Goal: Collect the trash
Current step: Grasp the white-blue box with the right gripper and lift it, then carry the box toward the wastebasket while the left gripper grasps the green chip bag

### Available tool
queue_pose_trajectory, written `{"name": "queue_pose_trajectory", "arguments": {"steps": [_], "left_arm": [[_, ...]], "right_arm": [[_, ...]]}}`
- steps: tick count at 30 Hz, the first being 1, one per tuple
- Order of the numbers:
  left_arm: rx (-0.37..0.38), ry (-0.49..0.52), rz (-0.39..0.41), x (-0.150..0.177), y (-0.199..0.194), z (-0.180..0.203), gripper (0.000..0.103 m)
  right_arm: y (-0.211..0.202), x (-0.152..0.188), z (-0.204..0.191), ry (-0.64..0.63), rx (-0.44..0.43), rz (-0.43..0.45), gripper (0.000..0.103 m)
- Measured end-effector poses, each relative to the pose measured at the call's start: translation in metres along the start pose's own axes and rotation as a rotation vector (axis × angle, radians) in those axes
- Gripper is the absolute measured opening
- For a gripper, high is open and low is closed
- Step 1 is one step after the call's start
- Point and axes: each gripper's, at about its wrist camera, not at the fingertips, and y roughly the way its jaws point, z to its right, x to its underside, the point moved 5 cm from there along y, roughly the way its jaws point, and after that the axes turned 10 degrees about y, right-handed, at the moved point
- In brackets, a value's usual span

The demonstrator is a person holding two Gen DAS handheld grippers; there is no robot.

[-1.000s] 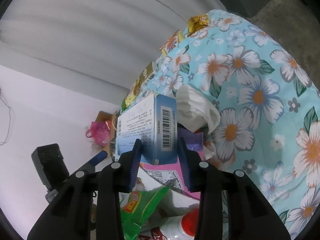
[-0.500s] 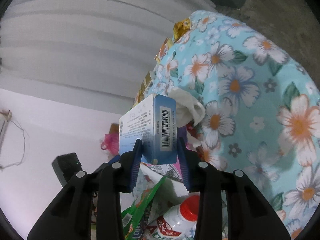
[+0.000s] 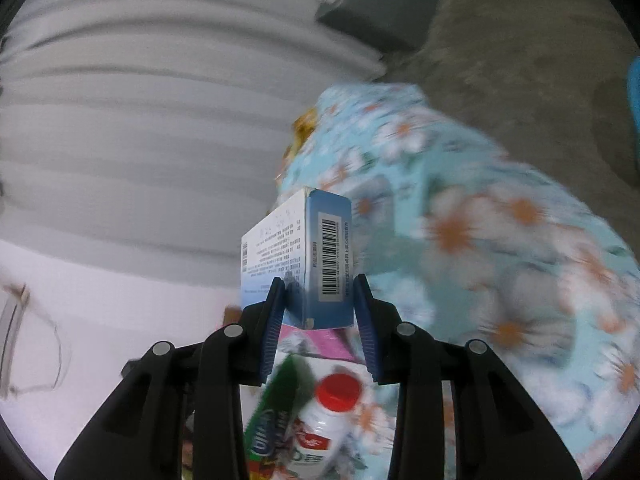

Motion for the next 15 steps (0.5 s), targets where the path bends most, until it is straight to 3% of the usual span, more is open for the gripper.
{"name": "queue_pose_trajectory", "arguments": {"steps": [11, 15], "left_arm": [[0.022, -0.003, 0.092, 0.023, -0.034, 0.021, 0.081], [0.047, -0.025, 0.115, 0.04, -0.046, 0.033, 0.081]], "right_arm": [[-0.045, 0.047, 0.059, 0.109, 0.151, 0.191, 0.035], [-0.04, 0.064, 0.064, 0.096, 0.16, 0.167, 0.036]]}}
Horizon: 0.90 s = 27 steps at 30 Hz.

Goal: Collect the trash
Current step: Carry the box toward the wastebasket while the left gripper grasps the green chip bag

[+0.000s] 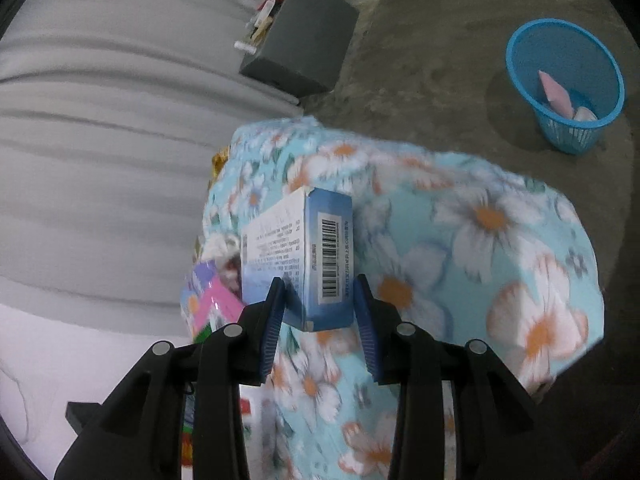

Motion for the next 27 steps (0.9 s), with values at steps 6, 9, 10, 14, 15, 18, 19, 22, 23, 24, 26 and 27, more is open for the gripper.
{"name": "queue_pose_trajectory", "arguments": {"steps": [6, 9, 10, 14, 15, 18, 19, 22, 23, 24, 26, 27], "left_arm": [[-0.041, 0.021, 0.036, 0.014, -0.019, 0.008, 0.081], [-0.047, 0.022, 0.067, 0.017, -0.029, 0.007, 0.081], [-0.043, 0.021, 0.072, 0.018, -0.03, 0.007, 0.081], [-0.046, 0.018, 0.055, 0.026, -0.028, 0.002, 0.079], [-0.047, 0.017, 0.049, 0.028, -0.027, 0.002, 0.078], [-0.051, 0.0, 0.024, 0.036, -0.023, -0.001, 0.073], [-0.047, -0.004, 0.022, 0.038, -0.024, -0.001, 0.071], [-0.019, 0.03, 0.049, 0.045, -0.035, 0.013, 0.071], [-0.009, 0.055, 0.066, 0.049, -0.041, 0.019, 0.071], [0.003, 0.087, 0.084, 0.053, -0.048, 0.027, 0.071], [0.005, 0.125, 0.093, 0.062, -0.053, 0.036, 0.071], [0.0, 0.139, 0.088, 0.066, -0.055, 0.04, 0.071]], "right_arm": [[-0.012, 0.028, 0.004, -0.144, 0.066, -0.067, 0.051], [-0.032, 0.04, 0.01, -0.282, 0.144, -0.084, 0.058], [-0.039, 0.042, 0.013, -0.318, 0.163, -0.083, 0.06], [-0.065, 0.041, 0.011, -0.506, 0.248, -0.032, 0.063], [-0.068, 0.038, 0.008, -0.554, 0.264, -0.022, 0.069], [-0.061, 0.027, -0.019, -0.699, 0.293, -0.015, 0.078], [-0.052, 0.023, -0.03, -0.738, 0.292, -0.027, 0.08], [-0.029, 0.014, -0.052, -0.823, 0.315, -0.056, 0.082], [-0.02, 0.014, -0.058, -0.847, 0.314, -0.075, 0.083], [-0.009, 0.013, -0.062, -0.864, 0.313, -0.1, 0.083], [0.015, 0.011, -0.068, -0.887, 0.341, -0.151, 0.083], [0.025, 0.012, -0.069, -0.903, 0.354, -0.175, 0.083]]}}
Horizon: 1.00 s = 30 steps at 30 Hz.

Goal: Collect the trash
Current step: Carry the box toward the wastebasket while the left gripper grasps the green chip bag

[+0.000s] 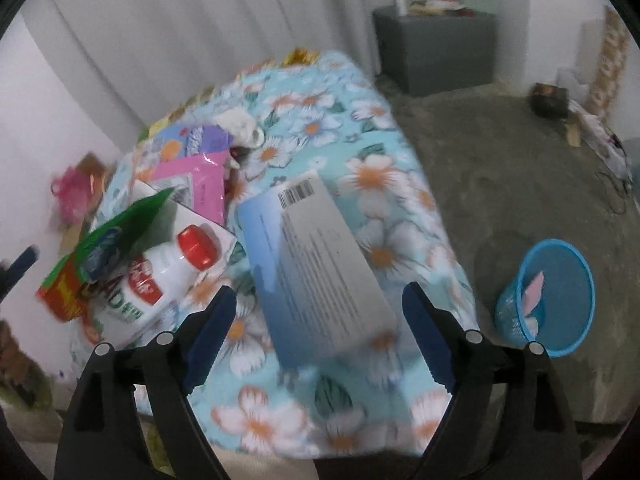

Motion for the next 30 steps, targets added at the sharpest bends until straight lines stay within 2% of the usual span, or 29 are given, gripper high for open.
{"name": "queue_pose_trajectory", "arguments": {"steps": [4, 8, 10, 15, 18, 22, 25, 30], "left_arm": [[-0.007, 0.046, -0.042, 0.013, 0.002, 0.013, 0.071], [-0.008, 0.176, -0.066, 0.024, 0.007, 0.036, 0.071], [-0.07, 0.275, -0.076, 0.031, 0.013, 0.049, 0.072], [-0.276, 0.557, -0.088, 0.042, 0.035, 0.075, 0.072], [-0.349, 0.652, -0.09, 0.046, 0.048, 0.08, 0.072], [-0.443, 0.706, -0.134, 0.049, 0.068, 0.073, 0.072], [-0.451, 0.67, -0.159, 0.044, 0.077, 0.065, 0.063], [-0.414, 0.593, -0.155, 0.034, 0.083, 0.055, 0.045]], "right_arm": [[0.029, -0.004, -0.007, -0.036, 0.021, -0.073, 0.083], [0.041, 0.006, -0.007, -0.045, 0.038, -0.096, 0.083], [0.041, 0.01, -0.008, -0.056, 0.047, -0.094, 0.083], [0.042, 0.008, -0.008, -0.032, 0.057, -0.098, 0.083], [0.045, 0.003, -0.006, 0.014, 0.044, -0.099, 0.083], [0.046, 0.001, -0.006, 0.049, 0.04, -0.093, 0.083], [0.044, 0.005, -0.008, 0.057, 0.051, -0.089, 0.083], [0.041, 0.007, -0.01, 0.077, 0.062, -0.076, 0.077]]}}
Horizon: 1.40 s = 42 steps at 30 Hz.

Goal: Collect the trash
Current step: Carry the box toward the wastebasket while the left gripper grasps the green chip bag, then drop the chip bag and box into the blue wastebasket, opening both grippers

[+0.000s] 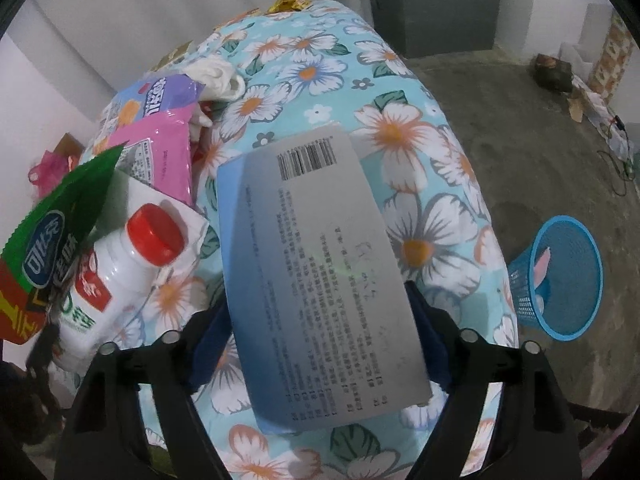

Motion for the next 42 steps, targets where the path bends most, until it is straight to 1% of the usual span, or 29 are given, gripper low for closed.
{"name": "queue_pose_trajectory", "arguments": {"steps": [1, 2, 4, 5, 7, 12, 19, 21, 23, 28, 31, 34, 36, 38, 39, 40, 42], "left_arm": [[0.007, -0.002, 0.005, -0.001, 0.001, -0.001, 0.043], [0.015, -0.003, 0.009, -0.001, 0.002, -0.001, 0.037], [0.027, -0.01, 0.015, 0.0, 0.003, -0.001, 0.026], [0.031, -0.017, 0.018, 0.0, 0.002, -0.003, 0.017], [0.034, -0.038, 0.03, 0.0, 0.001, -0.007, 0.01], [-0.006, -0.065, 0.069, 0.0, -0.007, -0.021, 0.003], [-0.057, -0.137, 0.132, -0.005, -0.037, -0.05, 0.0], [-0.061, -0.161, 0.155, -0.008, -0.048, -0.059, 0.0], [-0.045, -0.19, 0.184, -0.014, -0.061, -0.069, 0.0], [0.048, -0.26, 0.266, -0.037, -0.088, -0.083, 0.0], [0.1, -0.276, 0.316, -0.057, -0.103, -0.082, 0.0], [0.191, -0.279, 0.359, -0.085, -0.112, -0.075, 0.0], [0.25, -0.272, 0.377, -0.107, -0.113, -0.066, 0.0], [0.324, -0.253, 0.389, -0.138, -0.108, -0.049, 0.0], [0.354, -0.241, 0.391, -0.154, -0.103, -0.039, 0.0], [0.381, -0.229, 0.39, -0.167, -0.098, -0.029, 0.0], [0.464, -0.216, 0.374, -0.201, -0.079, -0.001, 0.0]], "right_arm": [[-0.001, 0.001, 0.001, 0.011, -0.006, 0.002, 0.077], [-0.002, 0.001, 0.002, 0.021, -0.01, 0.005, 0.077], [-0.005, 0.003, 0.003, 0.036, -0.019, 0.012, 0.076], [-0.006, 0.003, 0.003, 0.041, -0.024, 0.016, 0.076], [-0.01, 0.005, 0.004, 0.052, -0.034, 0.024, 0.076], [-0.019, 0.009, 0.005, 0.084, -0.059, 0.045, 0.075], [-0.039, 0.015, 0.008, 0.133, -0.13, 0.086, 0.074], [-0.045, 0.015, 0.009, 0.141, -0.146, 0.097, 0.074], [-0.055, 0.016, 0.01, 0.151, -0.178, 0.115, 0.074], [-0.086, 0.015, 0.017, 0.172, -0.268, 0.172, 0.074], [-0.107, 0.015, 0.026, 0.186, -0.313, 0.216, 0.074], [-0.13, 0.016, 0.042, 0.204, -0.338, 0.27, 0.074], [-0.146, 0.017, 0.057, 0.226, -0.345, 0.31, 0.074], [-0.165, 0.018, 0.085, 0.27, -0.338, 0.361, 0.074], [-0.169, 0.019, 0.093, 0.286, -0.332, 0.373, 0.074], [-0.176, 0.02, 0.111, 0.317, -0.318, 0.395, 0.074], [-0.184, 0.024, 0.142, 0.38, -0.292, 0.422, 0.074]]}}
